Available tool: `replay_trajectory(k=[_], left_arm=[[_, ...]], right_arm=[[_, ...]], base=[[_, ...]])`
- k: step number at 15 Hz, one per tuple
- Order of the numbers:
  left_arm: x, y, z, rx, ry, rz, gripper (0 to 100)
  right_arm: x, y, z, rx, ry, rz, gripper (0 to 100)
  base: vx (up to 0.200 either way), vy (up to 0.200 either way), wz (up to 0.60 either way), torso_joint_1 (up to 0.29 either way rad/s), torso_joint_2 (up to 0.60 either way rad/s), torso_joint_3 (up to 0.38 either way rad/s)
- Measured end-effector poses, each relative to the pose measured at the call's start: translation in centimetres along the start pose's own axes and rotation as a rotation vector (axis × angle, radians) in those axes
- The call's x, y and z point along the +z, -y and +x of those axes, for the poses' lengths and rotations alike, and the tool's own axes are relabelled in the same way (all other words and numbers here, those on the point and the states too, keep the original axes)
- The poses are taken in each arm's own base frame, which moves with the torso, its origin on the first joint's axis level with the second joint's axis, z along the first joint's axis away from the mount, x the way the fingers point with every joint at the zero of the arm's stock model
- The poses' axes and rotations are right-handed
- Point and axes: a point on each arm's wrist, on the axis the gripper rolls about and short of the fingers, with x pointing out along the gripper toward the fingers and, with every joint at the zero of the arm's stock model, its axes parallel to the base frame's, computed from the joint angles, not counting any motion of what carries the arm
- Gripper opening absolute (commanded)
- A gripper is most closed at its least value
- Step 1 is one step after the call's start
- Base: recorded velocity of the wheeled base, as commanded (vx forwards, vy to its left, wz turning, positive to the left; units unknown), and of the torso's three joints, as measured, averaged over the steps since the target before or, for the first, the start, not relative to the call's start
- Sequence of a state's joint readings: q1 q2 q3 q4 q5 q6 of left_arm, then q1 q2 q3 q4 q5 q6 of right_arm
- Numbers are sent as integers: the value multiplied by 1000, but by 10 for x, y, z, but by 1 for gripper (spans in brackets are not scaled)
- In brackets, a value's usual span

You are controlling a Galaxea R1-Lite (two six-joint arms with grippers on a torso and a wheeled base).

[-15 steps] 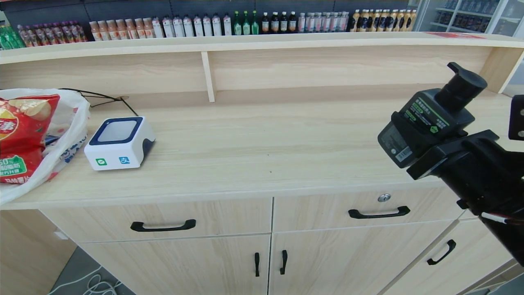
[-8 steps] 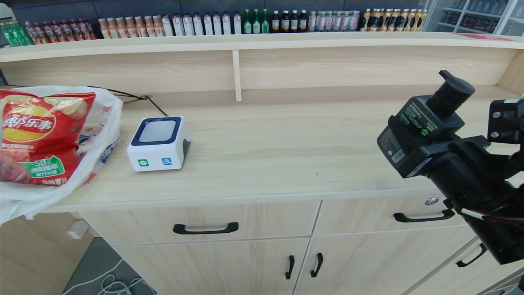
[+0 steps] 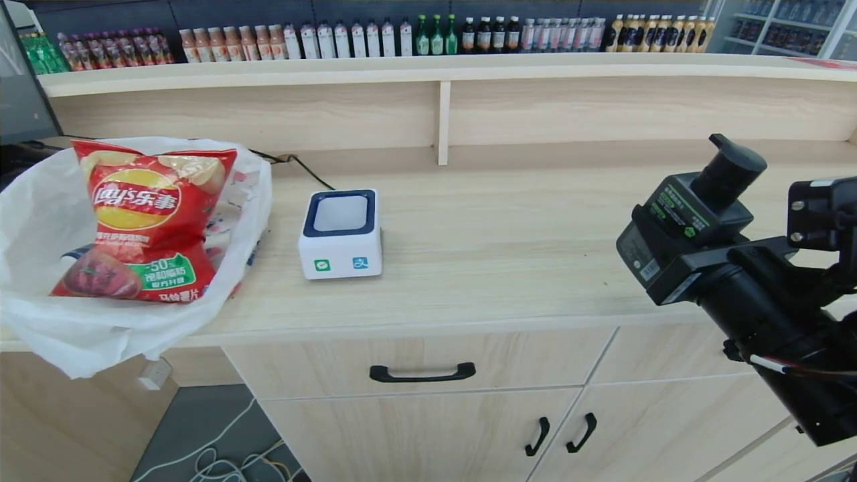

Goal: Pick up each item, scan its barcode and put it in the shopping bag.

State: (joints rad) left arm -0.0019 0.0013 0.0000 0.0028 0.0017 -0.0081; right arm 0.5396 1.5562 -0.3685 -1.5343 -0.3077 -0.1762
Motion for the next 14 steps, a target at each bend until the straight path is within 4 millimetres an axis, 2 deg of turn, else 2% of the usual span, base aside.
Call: replay_trajectory(k=[14], left_arm=[[0, 0, 0, 0, 0, -3, 100]], right_arm=[[-4, -5, 9, 6, 0, -2, 0]], base=[[0, 200, 0, 2, 2, 3]])
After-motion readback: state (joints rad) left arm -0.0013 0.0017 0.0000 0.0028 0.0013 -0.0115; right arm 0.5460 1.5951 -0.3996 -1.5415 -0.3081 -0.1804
